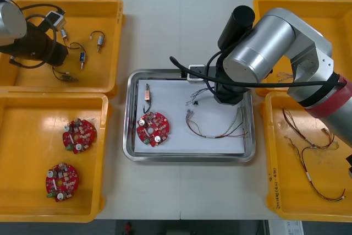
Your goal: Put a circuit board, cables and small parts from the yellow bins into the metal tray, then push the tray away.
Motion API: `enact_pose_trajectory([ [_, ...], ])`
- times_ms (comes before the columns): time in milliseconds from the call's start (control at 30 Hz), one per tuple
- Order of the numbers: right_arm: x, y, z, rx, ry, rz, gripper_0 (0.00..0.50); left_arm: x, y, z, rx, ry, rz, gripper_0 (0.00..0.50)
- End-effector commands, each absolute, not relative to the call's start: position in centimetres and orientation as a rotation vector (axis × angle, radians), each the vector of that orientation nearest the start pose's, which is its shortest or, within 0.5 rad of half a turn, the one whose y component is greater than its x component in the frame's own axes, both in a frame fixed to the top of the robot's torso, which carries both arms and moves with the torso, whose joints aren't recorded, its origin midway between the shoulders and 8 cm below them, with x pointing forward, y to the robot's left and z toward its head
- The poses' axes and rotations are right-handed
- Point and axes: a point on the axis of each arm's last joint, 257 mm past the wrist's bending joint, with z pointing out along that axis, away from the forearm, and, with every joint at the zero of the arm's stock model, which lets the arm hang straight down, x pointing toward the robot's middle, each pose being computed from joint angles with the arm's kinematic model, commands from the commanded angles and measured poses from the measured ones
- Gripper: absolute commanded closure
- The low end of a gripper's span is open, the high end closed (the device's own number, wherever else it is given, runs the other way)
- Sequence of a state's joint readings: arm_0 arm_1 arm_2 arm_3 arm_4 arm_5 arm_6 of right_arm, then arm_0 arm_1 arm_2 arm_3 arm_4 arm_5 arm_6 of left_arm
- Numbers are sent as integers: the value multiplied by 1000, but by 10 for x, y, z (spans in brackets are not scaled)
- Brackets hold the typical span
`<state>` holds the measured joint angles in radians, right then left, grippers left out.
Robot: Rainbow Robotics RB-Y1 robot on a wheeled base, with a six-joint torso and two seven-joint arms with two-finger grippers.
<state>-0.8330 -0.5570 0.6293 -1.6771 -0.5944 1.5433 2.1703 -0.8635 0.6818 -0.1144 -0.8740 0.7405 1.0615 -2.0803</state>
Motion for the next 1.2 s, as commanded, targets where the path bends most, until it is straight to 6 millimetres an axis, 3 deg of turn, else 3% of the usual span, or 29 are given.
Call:
enact_pose_trajectory([
  [33,524,-134,-208,-1751,1997,-501,362,653,369,-177,615,2317,180,500],
  [67,524,-135,-209,-1751,1998,-502,277,653,370,-176,608,2317,177,500],
  [100,525,-137,-209,-1748,2000,-511,125,653,373,-173,592,2315,175,500],
  [167,525,-140,-208,-1742,2007,-516,0,652,377,-171,567,2323,163,500],
  [433,520,-143,-208,-1753,2022,-508,0,635,407,-145,485,2381,184,500],
  [600,510,-140,-200,-1768,2014,-531,0,622,410,-128,377,2444,226,500],
  [967,475,-129,-144,-1687,2072,-523,0,582,377,-102,250,2497,209,500],
  [1200,481,-120,-99,-1554,2012,-430,0,552,348,-101,279,2492,196,499],
])
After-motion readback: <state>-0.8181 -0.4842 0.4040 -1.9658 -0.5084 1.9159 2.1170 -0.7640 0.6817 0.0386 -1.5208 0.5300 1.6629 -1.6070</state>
